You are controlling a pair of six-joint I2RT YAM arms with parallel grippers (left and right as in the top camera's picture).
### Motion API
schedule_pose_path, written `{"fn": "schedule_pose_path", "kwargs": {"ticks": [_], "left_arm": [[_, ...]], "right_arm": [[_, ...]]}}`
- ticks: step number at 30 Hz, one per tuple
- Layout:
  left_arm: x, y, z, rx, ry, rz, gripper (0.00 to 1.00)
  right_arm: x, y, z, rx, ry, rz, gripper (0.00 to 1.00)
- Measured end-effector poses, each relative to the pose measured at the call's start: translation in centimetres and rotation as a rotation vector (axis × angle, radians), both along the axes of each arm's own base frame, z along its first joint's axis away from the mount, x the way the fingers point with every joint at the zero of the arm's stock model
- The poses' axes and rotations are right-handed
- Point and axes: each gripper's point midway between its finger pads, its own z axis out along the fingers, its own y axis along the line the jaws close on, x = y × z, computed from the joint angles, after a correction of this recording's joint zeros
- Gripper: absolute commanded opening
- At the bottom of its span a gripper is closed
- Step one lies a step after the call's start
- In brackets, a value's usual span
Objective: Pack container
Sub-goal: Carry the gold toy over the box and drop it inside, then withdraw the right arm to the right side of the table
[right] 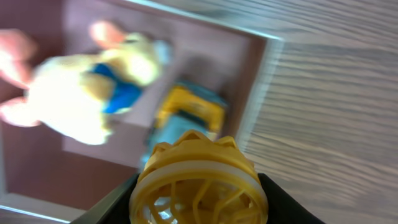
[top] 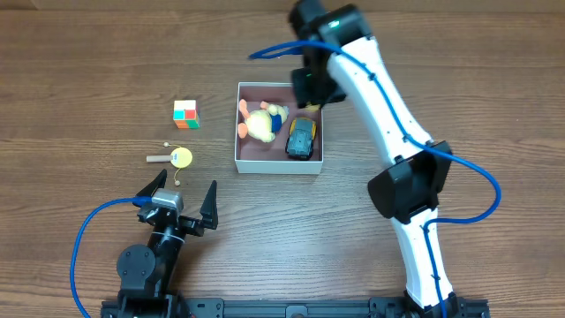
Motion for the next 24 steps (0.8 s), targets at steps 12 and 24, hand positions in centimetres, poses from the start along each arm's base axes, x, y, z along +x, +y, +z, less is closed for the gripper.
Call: {"fn": "schedule_pose_path", "kwargs": {"ticks": [12,24], "left_arm": [[0.0,0.0,0.0,0.0,0.0,0.0,1.0],[0.0,0.0,0.0,0.0,0.0,0.0,1.0]], "right_arm": [[1.1,2.5,0.3,0.031,-0.083,0.037,0.59],[2.7,0.3,0.4,0.022,-0.107,-0.013,0.8]]}}
